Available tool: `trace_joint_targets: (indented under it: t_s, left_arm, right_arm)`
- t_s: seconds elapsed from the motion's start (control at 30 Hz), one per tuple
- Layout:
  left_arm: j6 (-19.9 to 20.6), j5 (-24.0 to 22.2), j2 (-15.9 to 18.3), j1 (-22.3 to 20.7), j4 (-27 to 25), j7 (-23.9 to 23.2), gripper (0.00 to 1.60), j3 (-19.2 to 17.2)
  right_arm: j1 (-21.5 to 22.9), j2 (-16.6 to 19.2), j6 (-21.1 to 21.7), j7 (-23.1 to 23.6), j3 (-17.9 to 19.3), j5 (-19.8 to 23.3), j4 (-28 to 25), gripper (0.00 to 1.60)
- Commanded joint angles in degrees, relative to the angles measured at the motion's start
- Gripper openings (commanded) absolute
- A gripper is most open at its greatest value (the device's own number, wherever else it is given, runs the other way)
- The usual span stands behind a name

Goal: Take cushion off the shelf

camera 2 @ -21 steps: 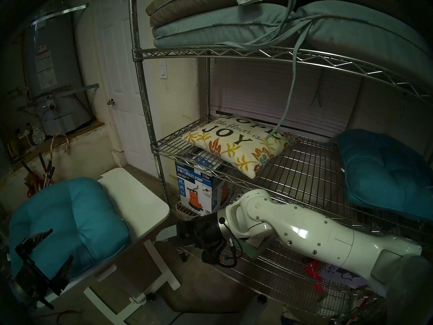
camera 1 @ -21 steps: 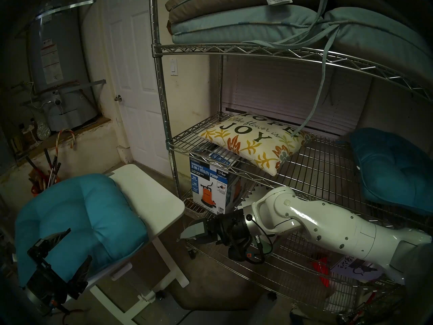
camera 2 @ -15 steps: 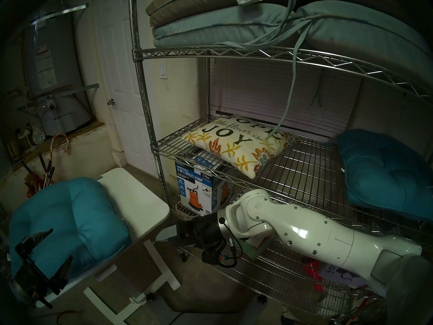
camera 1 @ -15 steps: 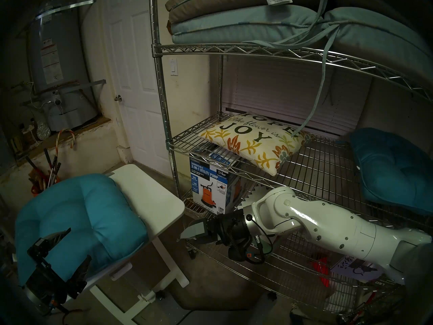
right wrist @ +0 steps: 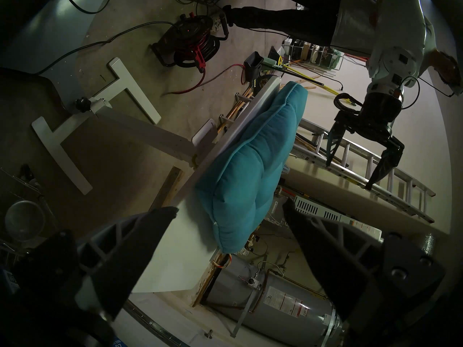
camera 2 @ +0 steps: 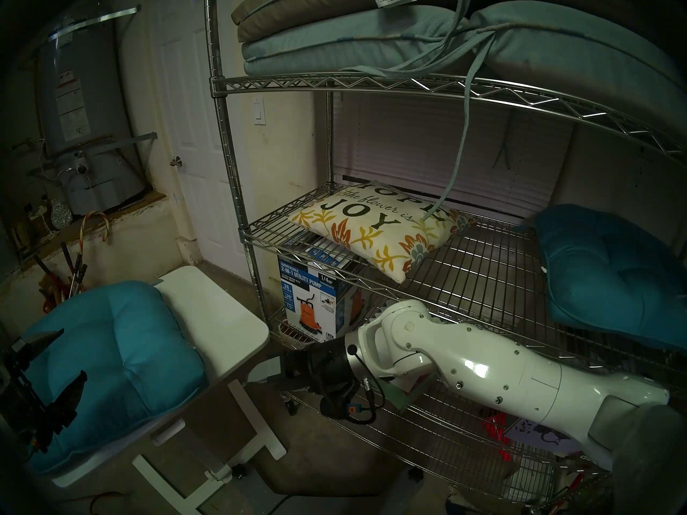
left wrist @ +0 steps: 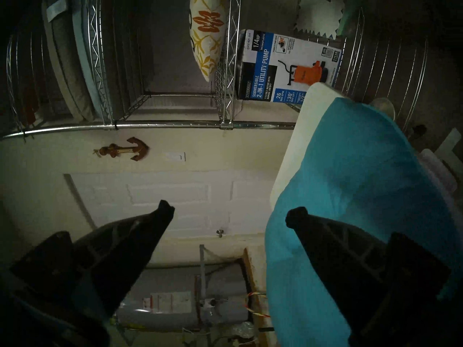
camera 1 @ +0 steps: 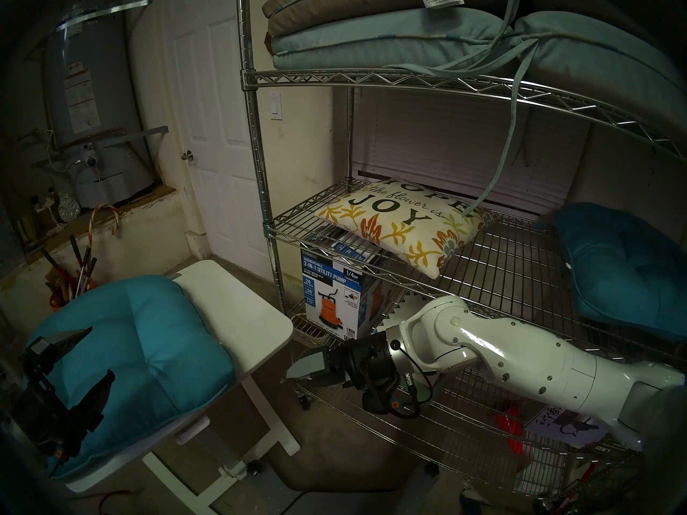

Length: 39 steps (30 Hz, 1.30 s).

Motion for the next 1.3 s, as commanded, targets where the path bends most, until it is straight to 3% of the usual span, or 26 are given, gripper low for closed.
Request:
trace_joint_targets:
  t_s: [0.0,0.53,0.8,0.83,1.0,1.03,1.27]
  left_arm:
    - [0.4,3.1,1.1,-3.9,-1.7,1.2,1.60,0.2]
    - [0.7,11.7,3.8,-9.9,-1.1,1.9,1.60,1.3]
    - [1.9,14.8,9.1,-14.5,1.3,1.4,1.60,2.5]
    - [3.1,15.8,12.0,-18.0,1.9,1.1,1.60,3.6]
    - [3.1,15.8,12.0,-18.0,1.9,1.1,1.60,3.6]
    - [5.9,16.5,14.1,-20.3,0.4,0.2,1.60,5.9]
    - [6.5,16.7,14.9,-21.2,0.3,-0.1,1.60,6.7]
  right_arm:
    - [0.1,0.0,-0.1,-0.1,0.1,0.0,-0.5,1.60]
    - [0.1,0.0,-0.1,-0.1,0.1,0.0,-0.5,1.60]
    - [0.1,0.0,-0.1,-0.1,0.1,0.0,-0.5,1.60]
    - [0.1,0.0,-0.1,-0.1,0.1,0.0,-0.5,1.60]
    - [0.1,0.0,-0.1,-0.1,0.1,0.0,-0.5,1.60]
    - [0.1,-0.1,-0.1,-0.1,0.1,0.0,-0.4,1.60]
    - [0.1,-0.1,-0.1,-0.1,0.1,0.0,-0.4,1.60]
